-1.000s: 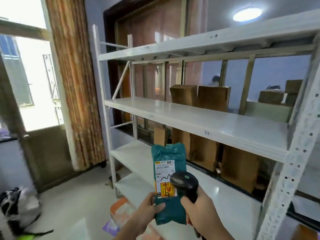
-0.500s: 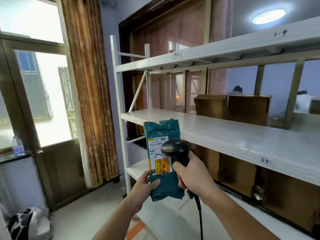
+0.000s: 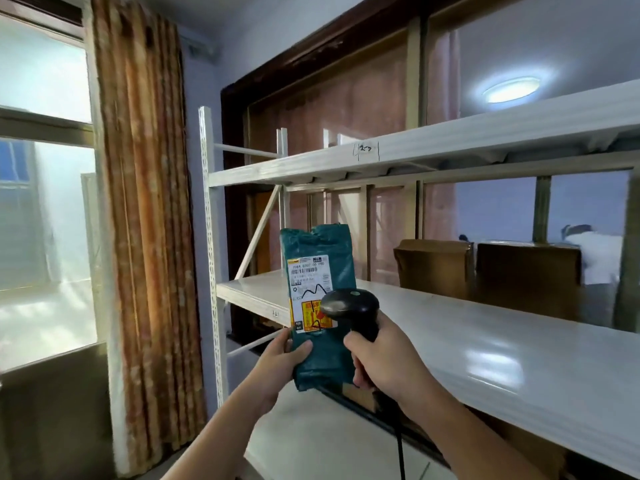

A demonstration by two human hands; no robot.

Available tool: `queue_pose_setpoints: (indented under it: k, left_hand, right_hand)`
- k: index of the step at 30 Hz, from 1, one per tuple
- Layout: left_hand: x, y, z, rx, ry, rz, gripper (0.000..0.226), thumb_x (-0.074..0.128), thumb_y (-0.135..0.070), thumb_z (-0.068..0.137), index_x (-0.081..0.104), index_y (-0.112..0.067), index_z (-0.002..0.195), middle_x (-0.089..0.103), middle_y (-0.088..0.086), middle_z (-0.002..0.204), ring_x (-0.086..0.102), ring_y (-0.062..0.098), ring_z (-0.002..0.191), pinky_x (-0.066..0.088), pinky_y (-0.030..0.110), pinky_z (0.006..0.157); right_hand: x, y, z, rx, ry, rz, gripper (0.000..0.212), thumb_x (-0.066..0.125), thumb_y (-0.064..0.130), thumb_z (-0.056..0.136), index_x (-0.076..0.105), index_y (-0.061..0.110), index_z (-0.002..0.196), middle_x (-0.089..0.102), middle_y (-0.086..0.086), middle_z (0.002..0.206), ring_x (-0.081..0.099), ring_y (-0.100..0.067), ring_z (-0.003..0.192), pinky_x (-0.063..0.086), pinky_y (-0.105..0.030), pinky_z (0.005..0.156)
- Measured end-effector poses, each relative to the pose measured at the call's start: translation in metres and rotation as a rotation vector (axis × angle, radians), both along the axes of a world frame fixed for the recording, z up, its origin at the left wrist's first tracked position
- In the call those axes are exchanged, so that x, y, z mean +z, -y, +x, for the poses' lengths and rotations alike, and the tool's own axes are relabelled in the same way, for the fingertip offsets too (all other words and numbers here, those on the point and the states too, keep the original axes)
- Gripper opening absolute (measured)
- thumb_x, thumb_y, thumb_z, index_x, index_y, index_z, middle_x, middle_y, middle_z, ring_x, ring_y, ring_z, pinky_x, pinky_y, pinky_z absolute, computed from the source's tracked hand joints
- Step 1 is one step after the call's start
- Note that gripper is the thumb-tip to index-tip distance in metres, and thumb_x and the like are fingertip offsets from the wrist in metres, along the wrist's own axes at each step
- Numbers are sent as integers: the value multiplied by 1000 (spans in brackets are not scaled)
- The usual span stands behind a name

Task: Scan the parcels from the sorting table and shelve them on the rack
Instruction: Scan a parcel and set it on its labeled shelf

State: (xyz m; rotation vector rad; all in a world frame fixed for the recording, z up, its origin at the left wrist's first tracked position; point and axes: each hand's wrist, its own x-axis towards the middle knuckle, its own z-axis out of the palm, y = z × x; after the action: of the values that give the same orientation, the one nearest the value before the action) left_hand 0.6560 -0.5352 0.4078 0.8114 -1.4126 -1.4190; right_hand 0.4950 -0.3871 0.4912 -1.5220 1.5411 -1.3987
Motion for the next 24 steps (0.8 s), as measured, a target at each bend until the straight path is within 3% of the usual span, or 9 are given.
queue_pose_setpoints:
  k: [5, 9, 17, 24]
  left_hand:
    - [23, 76, -27, -59, 24, -52, 33, 65, -9, 104, 58, -14, 135, 76, 13, 123, 78, 30, 103, 63, 31, 69]
    - [38, 139, -45, -136, -5, -73, 36, 64, -9, 104, 59, -13, 139, 76, 11, 125, 77, 26, 106, 63, 30, 77]
    - [68, 252, -64, -299, 41, 12, 16, 58, -17, 108, 64, -16, 124, 77, 8, 118, 76, 22, 101, 63, 30, 71]
    - [53, 348, -100, -326, 231, 33, 25, 54, -29, 111, 67, -10, 123, 80, 12, 112, 77, 33, 104, 59, 52, 100]
  right_hand:
    - [11, 55, -15, -65, 4, -51, 5, 55, 15, 93, 56, 19, 95, 58, -8, 66, 56, -22, 49, 53, -31, 52]
    - [16, 94, -24, -125, -2, -45, 7, 55, 14, 94, 55, 21, 93, 57, -7, 61, 56, -22, 49, 53, -34, 56]
    - [11, 186, -16, -341, 12, 0, 7, 55, 16, 95, 58, 17, 101, 59, -4, 58, 60, -21, 51, 54, -35, 58]
    - [11, 244, -4, -506, 28, 4, 4, 54, 14, 95, 57, 17, 95, 59, -8, 61, 60, -22, 53, 53, -32, 58]
